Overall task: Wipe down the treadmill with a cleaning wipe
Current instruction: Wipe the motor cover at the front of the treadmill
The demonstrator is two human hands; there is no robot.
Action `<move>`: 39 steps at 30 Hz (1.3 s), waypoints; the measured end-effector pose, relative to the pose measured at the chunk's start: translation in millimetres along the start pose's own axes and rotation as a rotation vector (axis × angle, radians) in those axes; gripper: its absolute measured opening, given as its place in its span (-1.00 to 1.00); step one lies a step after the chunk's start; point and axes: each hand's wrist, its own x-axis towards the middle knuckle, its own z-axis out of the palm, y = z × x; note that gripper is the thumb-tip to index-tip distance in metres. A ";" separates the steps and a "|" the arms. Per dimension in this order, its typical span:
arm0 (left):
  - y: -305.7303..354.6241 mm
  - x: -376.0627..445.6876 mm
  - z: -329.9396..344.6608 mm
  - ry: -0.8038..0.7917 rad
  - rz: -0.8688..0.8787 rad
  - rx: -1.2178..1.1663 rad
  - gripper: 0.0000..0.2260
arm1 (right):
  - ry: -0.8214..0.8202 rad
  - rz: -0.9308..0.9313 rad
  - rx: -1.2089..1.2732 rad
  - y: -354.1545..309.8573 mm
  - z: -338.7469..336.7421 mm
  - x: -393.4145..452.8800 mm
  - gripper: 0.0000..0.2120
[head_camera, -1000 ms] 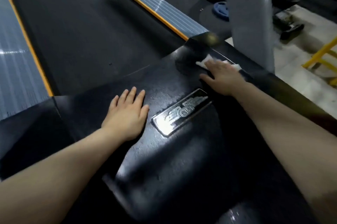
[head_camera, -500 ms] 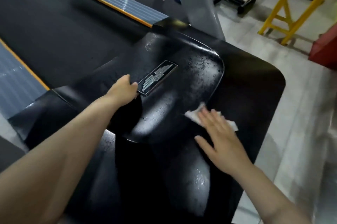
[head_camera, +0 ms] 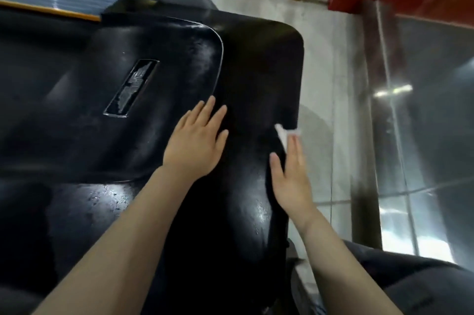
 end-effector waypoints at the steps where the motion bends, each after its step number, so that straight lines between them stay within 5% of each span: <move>1: -0.1 0.3 1.1 0.000 0.012 0.002 -0.50 | -0.004 0.124 0.133 7.1 -0.8 -14.3 -0.34; 7: -0.2 -2.6 -1.8 0.007 0.008 -0.033 -0.53 | 0.026 0.034 0.048 -13.3 10.5 -76.9 -0.35; 12: 0.4 -3.1 -2.1 0.022 -0.002 -0.053 -0.55 | -0.068 -0.052 0.046 2.8 -13.5 -5.0 -0.32; 16: 1.1 -3.2 -1.7 0.028 -0.027 -0.111 -0.56 | -0.024 0.013 0.188 -3.9 -15.6 48.2 -0.40; 24: 12.7 -3.3 -14.3 0.173 -0.159 -0.257 -0.62 | 0.051 -0.079 0.432 16.6 -8.6 -76.8 -0.60; 31: 13.1 -5.3 -13.9 0.217 -0.274 -0.293 -0.65 | 0.189 0.051 0.611 6.9 -8.9 17.8 -0.53; 36: 11.5 -10.4 -11.9 0.322 -0.315 -0.346 -0.67 | 0.090 -0.115 0.412 -22.4 -25.1 77.1 -0.48; 39: 8.9 -11.2 -18.2 0.392 -0.429 -0.575 -0.69 | -0.177 -0.543 0.208 -57.5 -4.4 55.4 -0.50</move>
